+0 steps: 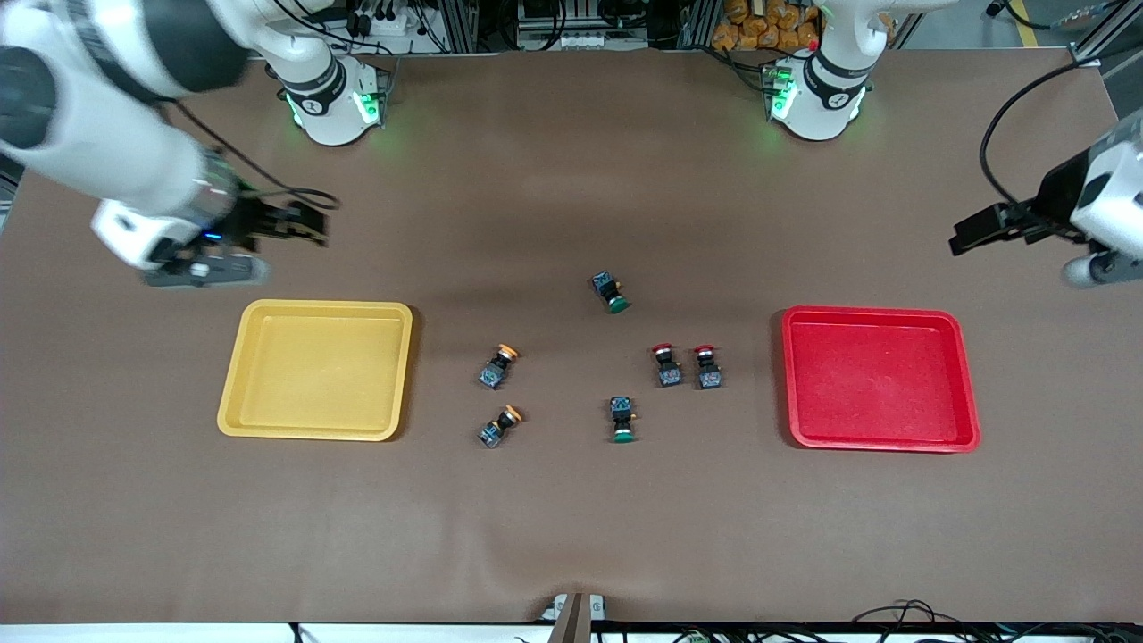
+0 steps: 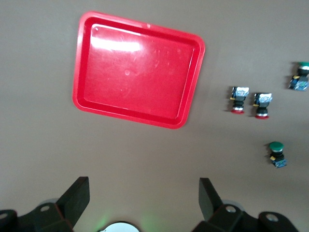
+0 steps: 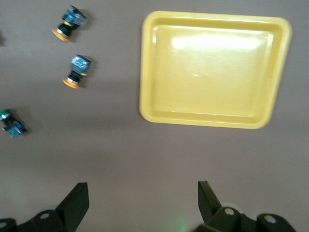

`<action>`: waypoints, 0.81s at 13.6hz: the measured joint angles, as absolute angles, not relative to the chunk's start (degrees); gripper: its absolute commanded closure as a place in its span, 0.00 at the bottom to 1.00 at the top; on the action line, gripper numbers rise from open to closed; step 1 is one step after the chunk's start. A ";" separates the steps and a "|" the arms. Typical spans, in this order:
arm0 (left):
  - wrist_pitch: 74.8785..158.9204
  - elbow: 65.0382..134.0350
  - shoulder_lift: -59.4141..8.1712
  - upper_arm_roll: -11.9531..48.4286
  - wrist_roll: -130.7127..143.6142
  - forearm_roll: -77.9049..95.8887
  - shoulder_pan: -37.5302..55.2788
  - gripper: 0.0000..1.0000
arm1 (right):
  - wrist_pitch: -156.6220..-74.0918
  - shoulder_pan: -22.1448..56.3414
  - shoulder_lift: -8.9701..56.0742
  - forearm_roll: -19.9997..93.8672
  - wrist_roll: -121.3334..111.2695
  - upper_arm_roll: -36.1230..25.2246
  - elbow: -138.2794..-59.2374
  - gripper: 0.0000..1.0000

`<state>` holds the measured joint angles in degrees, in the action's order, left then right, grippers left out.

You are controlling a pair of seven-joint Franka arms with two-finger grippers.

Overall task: Place red and yellow buttons in trays
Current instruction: 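Reach the right gripper to an orange button while the left gripper reaches a red button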

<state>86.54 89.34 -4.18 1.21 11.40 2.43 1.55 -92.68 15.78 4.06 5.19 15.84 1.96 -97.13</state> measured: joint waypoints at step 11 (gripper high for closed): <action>102.39 88.73 -24.12 2.10 11.66 2.43 7.56 0.00 | -120.63 30.67 25.78 5.09 44.69 1.92 -96.77 0.00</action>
<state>102.39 88.73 -24.12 2.10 11.66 2.43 7.56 -120.63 30.67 25.78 5.09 44.69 1.92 -96.77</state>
